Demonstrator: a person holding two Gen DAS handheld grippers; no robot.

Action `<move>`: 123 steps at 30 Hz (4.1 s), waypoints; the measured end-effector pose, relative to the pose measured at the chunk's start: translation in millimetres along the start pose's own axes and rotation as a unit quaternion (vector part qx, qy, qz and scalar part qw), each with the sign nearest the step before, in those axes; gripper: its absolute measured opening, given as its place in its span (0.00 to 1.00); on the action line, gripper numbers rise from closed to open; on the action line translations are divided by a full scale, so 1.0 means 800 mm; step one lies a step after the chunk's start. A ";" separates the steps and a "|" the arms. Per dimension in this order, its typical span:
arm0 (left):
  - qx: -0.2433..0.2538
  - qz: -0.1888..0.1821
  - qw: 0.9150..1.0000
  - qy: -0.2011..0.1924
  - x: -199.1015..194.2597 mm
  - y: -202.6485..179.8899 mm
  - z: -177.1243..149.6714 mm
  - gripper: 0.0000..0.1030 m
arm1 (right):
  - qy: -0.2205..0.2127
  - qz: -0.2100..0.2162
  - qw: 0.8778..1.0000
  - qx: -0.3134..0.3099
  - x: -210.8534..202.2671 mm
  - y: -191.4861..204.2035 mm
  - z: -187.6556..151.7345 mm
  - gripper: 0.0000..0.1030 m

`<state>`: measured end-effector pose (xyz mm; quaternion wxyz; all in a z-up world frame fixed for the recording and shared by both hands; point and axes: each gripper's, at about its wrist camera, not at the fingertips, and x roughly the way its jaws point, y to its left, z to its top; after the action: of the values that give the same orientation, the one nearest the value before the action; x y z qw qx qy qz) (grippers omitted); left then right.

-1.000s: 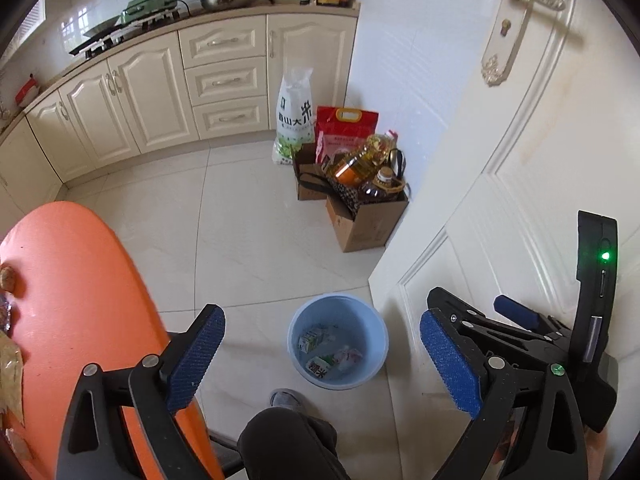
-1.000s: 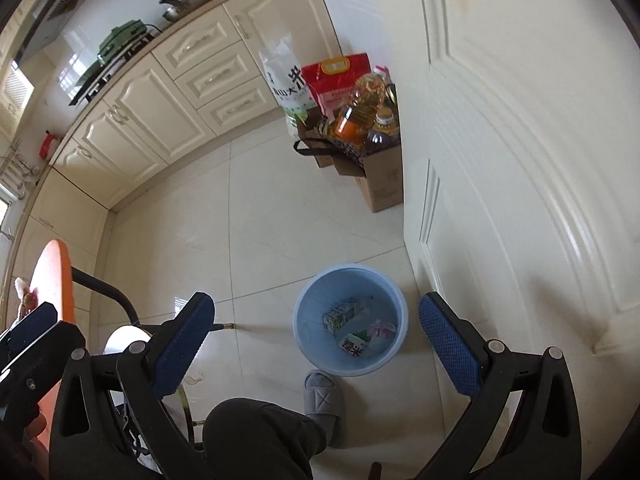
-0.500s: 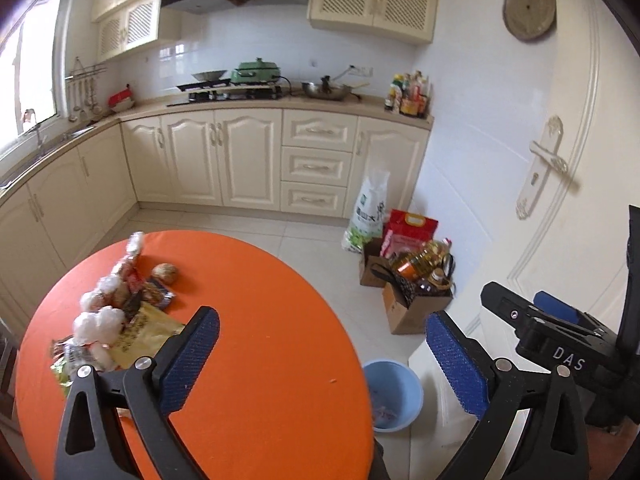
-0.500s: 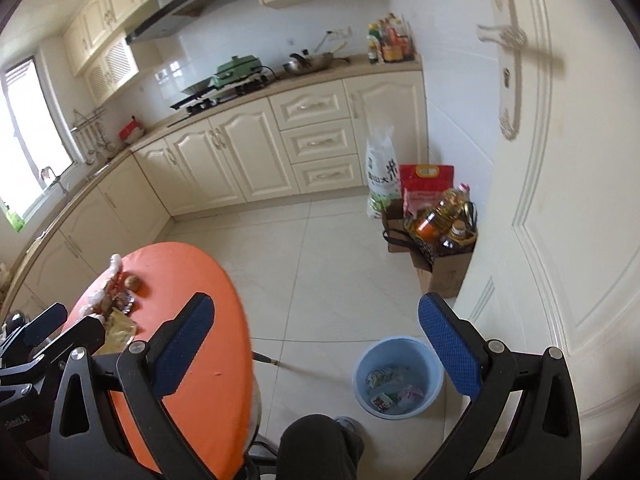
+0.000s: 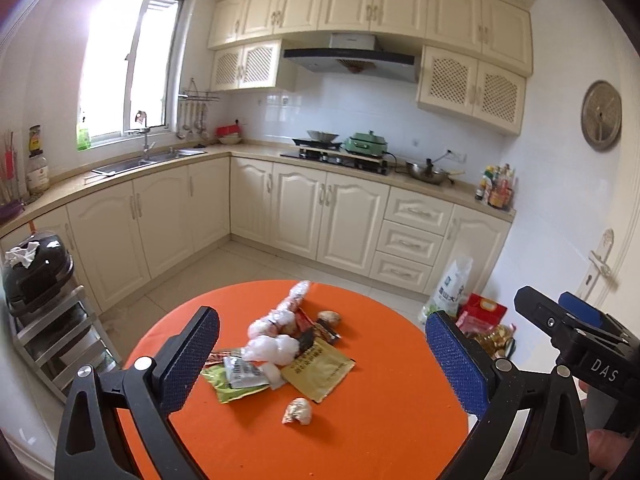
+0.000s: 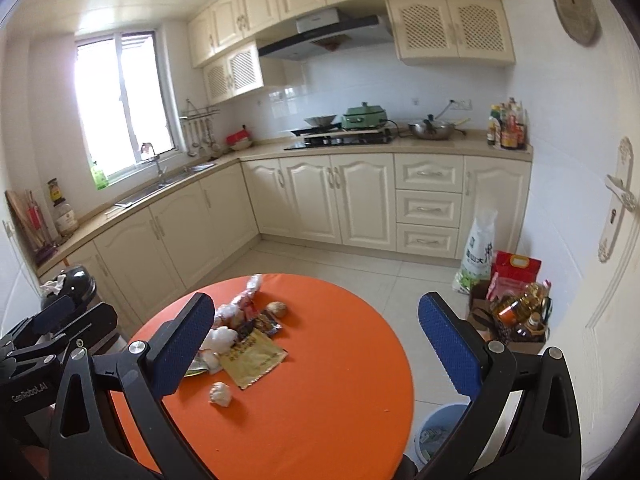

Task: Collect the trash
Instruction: 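Move both tools back over the table, then grasp the crumpled foil wrapper with the right tool while the left tool grasps the white wrapper, then carry the foil wrapper and white wrapper with both tools over the blue bin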

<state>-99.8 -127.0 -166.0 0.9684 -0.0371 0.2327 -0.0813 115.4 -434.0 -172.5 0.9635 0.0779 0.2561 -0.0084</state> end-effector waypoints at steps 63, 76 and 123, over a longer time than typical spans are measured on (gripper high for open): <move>-0.035 0.107 0.976 0.189 0.338 0.024 0.013 0.99 | 0.268 0.120 0.952 -0.084 0.279 0.106 -0.187 0.26; 0.055 0.113 0.962 0.244 0.480 0.036 -0.005 0.97 | 0.264 0.134 0.953 -0.064 0.299 0.091 -0.167 0.26; 0.028 -0.060 0.990 0.124 0.344 0.005 0.024 0.04 | 0.185 0.121 0.974 -0.048 0.187 0.047 -0.113 0.26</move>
<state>151.2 -170.8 -271.4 0.9261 -0.0137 0.3458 -0.1501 203.0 -379.5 -318.3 0.8957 0.0621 0.4189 0.1354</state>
